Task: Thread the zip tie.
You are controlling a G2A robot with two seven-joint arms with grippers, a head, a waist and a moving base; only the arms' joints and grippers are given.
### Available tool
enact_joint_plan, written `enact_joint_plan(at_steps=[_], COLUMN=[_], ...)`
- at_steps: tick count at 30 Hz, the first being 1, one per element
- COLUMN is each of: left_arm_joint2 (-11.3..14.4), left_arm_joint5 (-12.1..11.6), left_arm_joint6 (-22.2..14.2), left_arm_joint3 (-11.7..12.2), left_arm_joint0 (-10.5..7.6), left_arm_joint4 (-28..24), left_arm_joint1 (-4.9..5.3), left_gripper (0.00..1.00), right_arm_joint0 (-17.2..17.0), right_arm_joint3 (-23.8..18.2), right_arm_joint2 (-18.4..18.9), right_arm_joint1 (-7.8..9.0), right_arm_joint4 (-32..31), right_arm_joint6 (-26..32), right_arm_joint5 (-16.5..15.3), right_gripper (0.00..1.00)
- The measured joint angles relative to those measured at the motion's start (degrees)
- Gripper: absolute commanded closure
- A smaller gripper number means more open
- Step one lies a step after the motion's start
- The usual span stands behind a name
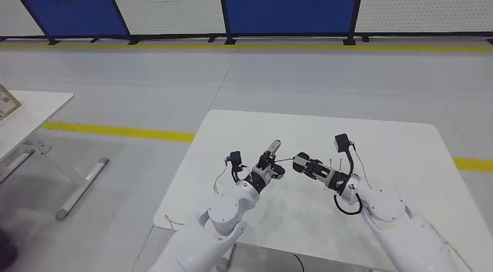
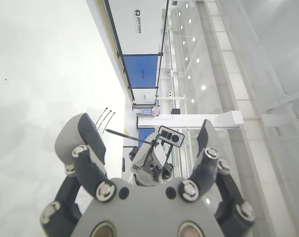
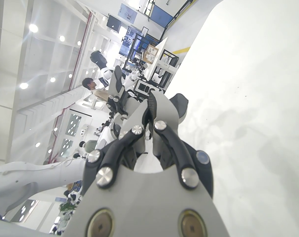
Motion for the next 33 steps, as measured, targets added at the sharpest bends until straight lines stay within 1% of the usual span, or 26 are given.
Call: enact_joint_plan(at_steps=[3,7,10,11,12,16,25,28,29,30,31,32,33], left_arm_joint2=[0.1,-0.2,-0.7,-0.9,-1.1,-1.7,-1.7,-1.4,-1.3,-1.3,-1.2,-1.2,-1.2], left_arm_joint5=[-0.2,-2.4,-3.9,-4.0,-4.1,-3.7,-3.5,-4.4,-4.6,-4.8,-5.0,-5.0,-5.1], left_arm_joint6=[-0.6,-3.8,-5.6,-6.2,-6.6,-5.4,-5.1,-4.8,-4.8,-4.9,-4.9,-4.9,-4.9], left_arm_joint3=[0.1,0.4,0.4,0.4,0.5,0.6,0.7,1.2,1.4,1.7,2.0,2.2,2.4], left_arm_joint0=[0.04,0.53,1.03,1.10,1.17,1.38,1.30,0.96,0.84,0.72,0.54,0.42,0.33], left_arm_joint4=[0.1,-0.1,-0.4,-0.6,-0.6,-1.6,-1.3,-0.3,0.0,0.1,0.1,-0.1,-0.3], left_arm_joint1=[-0.01,0.04,0.14,0.18,0.21,0.15,0.10,-0.04,-0.08,-0.13,-0.20,-0.25,-0.30], left_gripper=[0.00,0.00,0.00,0.04,0.00,0.00,0.00,0.00,0.08,0.44,0.56,0.59,0.67], right_arm_joint0=[-0.1,-0.9,-1.0,-1.0,-1.0,-1.0,-1.0,-1.0,-1.0,-1.0,-1.0,-1.0,-1.0], right_arm_joint3=[-0.1,-1.5,-1.6,-1.6,-1.5,-1.5,-1.5,-1.5,-1.5,-1.5,-1.5,-1.5,-1.5], right_arm_joint2=[0.0,0.2,0.5,0.6,0.6,0.6,0.6,0.6,0.6,0.6,0.6,0.6,0.6], right_arm_joint1=[-0.01,-0.10,-0.18,-0.20,-0.21,-0.21,-0.21,-0.21,-0.21,-0.21,-0.21,-0.21,-0.21], right_arm_joint4=[0.0,-0.4,-0.1,0.0,0.0,0.1,0.0,0.0,0.0,0.0,0.0,0.0,0.0], right_arm_joint6=[-0.2,-0.9,-0.9,-0.8,-0.8,-0.8,-0.8,-0.8,-0.8,-0.8,-0.8,-0.8,-0.8], right_arm_joint5=[0.1,1.1,1.6,1.7,1.7,1.7,1.7,1.7,1.7,1.7,1.7,1.7,1.7], right_gripper=[1.00,1.00,1.00,1.00,1.00,1.00,1.00,1.00,1.00,1.00,1.00,1.00,1.00])
